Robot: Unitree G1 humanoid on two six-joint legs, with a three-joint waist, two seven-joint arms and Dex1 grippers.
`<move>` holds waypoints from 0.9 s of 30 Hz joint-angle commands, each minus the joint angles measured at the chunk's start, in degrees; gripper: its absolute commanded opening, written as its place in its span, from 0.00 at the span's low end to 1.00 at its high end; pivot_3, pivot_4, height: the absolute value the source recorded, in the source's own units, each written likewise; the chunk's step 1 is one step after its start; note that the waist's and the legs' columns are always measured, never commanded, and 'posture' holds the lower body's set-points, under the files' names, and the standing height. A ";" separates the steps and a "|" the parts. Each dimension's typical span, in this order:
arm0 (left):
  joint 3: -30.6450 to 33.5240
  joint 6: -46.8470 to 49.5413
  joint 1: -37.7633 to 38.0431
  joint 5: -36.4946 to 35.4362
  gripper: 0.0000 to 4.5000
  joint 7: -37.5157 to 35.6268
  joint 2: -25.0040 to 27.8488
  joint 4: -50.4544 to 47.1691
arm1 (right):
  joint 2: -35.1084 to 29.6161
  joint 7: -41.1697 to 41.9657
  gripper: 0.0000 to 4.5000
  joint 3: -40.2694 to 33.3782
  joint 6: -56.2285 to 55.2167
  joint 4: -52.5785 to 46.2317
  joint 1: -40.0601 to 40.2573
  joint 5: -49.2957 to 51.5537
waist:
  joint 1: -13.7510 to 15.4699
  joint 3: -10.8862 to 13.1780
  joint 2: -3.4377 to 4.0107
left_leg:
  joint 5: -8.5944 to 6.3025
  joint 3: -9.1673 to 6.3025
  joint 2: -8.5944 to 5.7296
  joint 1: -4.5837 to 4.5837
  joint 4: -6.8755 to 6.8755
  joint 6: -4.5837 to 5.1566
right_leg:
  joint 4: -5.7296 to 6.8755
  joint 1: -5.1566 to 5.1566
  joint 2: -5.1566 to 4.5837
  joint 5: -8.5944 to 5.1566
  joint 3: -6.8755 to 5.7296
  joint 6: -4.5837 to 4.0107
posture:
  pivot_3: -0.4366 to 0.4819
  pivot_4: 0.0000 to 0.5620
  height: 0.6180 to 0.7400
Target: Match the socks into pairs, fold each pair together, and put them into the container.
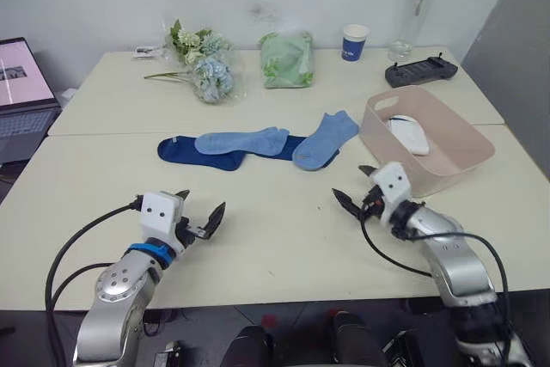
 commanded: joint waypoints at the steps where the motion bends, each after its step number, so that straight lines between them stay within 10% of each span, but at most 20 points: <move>1: -3.52 -2.17 -1.09 1.98 1.00 -3.74 3.09 -2.26 | 2.17 1.45 0.99 4.09 -2.09 8.01 -8.68 -2.27 | -0.28 0.01 -0.01 | 0.00 -0.01 0.02 0.00 0.00 -0.01 | 0.00 0.00 0.01 -0.01 0.00 -0.01 | 0.48 0.27 1.00; 11: -5.20 -0.01 -2.72 1.48 1.00 -4.24 4.50 -6.11 | 6.11 4.56 0.99 9.84 -8.03 26.13 -21.29 -6.53 | 0.04 0.02 0.00 | 0.00 -0.07 0.01 -0.06 -0.03 -0.03 | -0.05 -0.05 -0.07 -0.01 0.02 -0.03 | 0.48 0.27 1.00; 25: -5.28 0.22 -2.71 1.42 1.00 -3.17 3.84 -6.78 | 6.67 5.83 0.00 8.74 -8.58 28.70 -22.05 -7.25 | -0.09 0.02 0.01 | 0.00 -0.08 0.00 -0.05 -0.03 -0.03 | -0.02 -0.08 -0.02 -0.01 0.03 -0.03 | 0.48 0.27 1.00; 27: -5.29 0.26 -3.36 1.27 1.00 -3.47 3.98 -6.48 | 6.70 6.65 0.00 8.43 -7.62 27.03 -21.70 -6.55 | -0.08 0.02 0.01 | 0.00 -0.09 0.00 -0.05 -0.03 -0.03 | -0.02 -0.08 -0.02 -0.01 0.01 -0.03 | 0.48 0.27 1.00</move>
